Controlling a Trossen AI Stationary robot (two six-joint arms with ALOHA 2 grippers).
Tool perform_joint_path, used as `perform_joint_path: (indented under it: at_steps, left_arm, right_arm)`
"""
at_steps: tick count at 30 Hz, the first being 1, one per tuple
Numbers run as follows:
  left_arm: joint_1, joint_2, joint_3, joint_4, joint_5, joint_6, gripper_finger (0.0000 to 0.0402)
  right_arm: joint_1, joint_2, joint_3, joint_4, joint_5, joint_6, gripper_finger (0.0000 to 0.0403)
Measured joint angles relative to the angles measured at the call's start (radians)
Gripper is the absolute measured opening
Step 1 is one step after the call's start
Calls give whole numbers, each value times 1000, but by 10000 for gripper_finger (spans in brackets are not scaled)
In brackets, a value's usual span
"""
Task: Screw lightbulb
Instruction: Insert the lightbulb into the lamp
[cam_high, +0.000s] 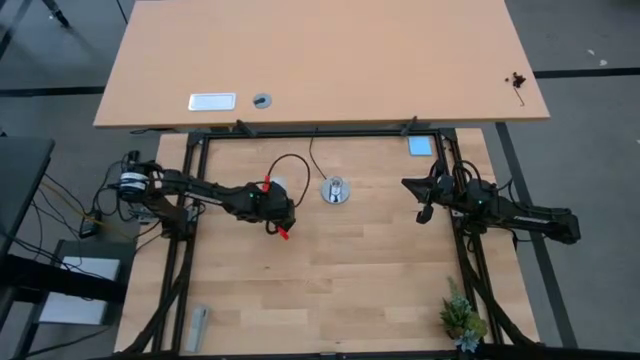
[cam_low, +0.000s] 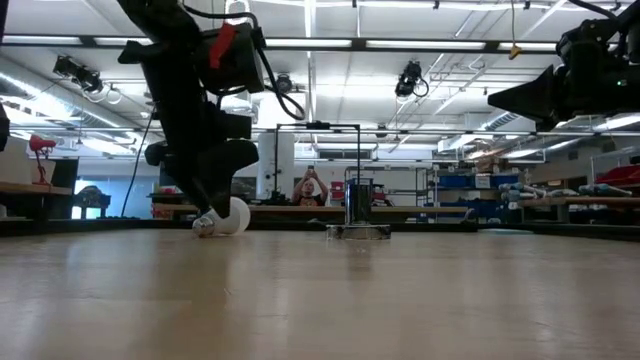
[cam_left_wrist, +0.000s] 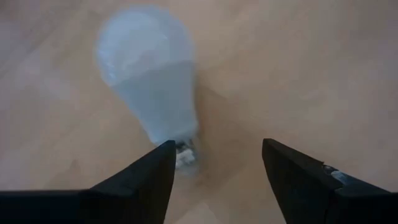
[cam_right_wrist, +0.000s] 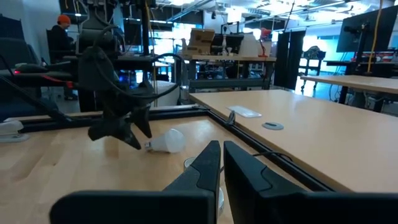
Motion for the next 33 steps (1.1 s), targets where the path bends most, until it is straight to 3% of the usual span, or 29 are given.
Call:
perform_joint_path:
  at_steps: [22, 33]
  left_arm:
    - [62, 9, -49, 165, -54, -10, 250]
    - [61, 8, -40, 149, -48, -58, 250]
  right_arm:
    - [0, 0, 0, 0, 0, 0, 30]
    - [0, 0, 0, 0, 0, 0, 30]
